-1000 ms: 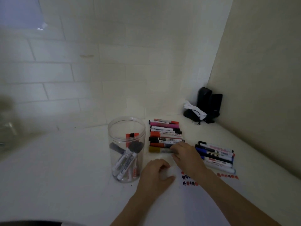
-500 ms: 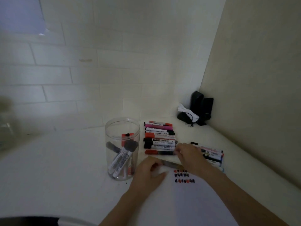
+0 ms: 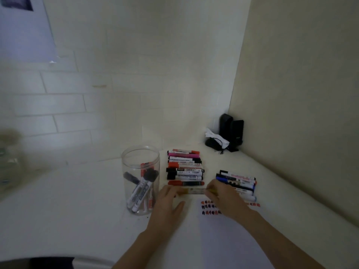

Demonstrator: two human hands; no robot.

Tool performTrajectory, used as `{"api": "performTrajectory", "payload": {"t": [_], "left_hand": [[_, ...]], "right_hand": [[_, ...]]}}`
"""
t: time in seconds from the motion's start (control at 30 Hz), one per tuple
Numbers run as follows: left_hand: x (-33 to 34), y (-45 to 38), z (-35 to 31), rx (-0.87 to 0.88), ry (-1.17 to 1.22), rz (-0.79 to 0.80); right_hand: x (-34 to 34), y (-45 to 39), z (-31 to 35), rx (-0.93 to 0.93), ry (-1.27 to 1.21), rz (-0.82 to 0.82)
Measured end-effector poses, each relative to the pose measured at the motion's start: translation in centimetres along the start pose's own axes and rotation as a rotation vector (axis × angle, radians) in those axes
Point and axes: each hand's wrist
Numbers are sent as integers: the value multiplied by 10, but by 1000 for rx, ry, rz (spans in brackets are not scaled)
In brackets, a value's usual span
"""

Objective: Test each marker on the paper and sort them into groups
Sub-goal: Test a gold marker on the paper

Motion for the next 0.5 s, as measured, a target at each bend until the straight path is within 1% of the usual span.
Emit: {"api": "performTrajectory", "payload": {"t": [0.07, 0.1, 0.23, 0.27, 0.33, 0.4, 0.5], "left_hand": [[-1, -3, -4, 31, -45, -39], [-1, -6, -7, 53, -71, -27], [10, -19, -27, 129, -202, 187], [13, -21, -34, 140, -212, 230], [18, -21, -47, 142, -154, 292], [23, -20, -57, 187, -102, 325], [24, -18, -62, 261, -21, 374]], "right_hand": [[-17, 5, 2, 52, -246, 4], [-23, 10, 4, 76, -336, -19], [-33, 31, 15, 161, -678, -65], [-34, 36, 17, 198, -753, -83], [-33, 45, 19, 287, -904, -134], [-27, 49, 21, 357, -1009, -176], [-15, 55, 21, 392, -981, -168]]}}
Point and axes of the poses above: each hand's wrist, its own y-axis away from the middle knuckle, its own x-axis out of the palm, z = x × y, and after that the axes turned 8 degrees about -y, right-handed
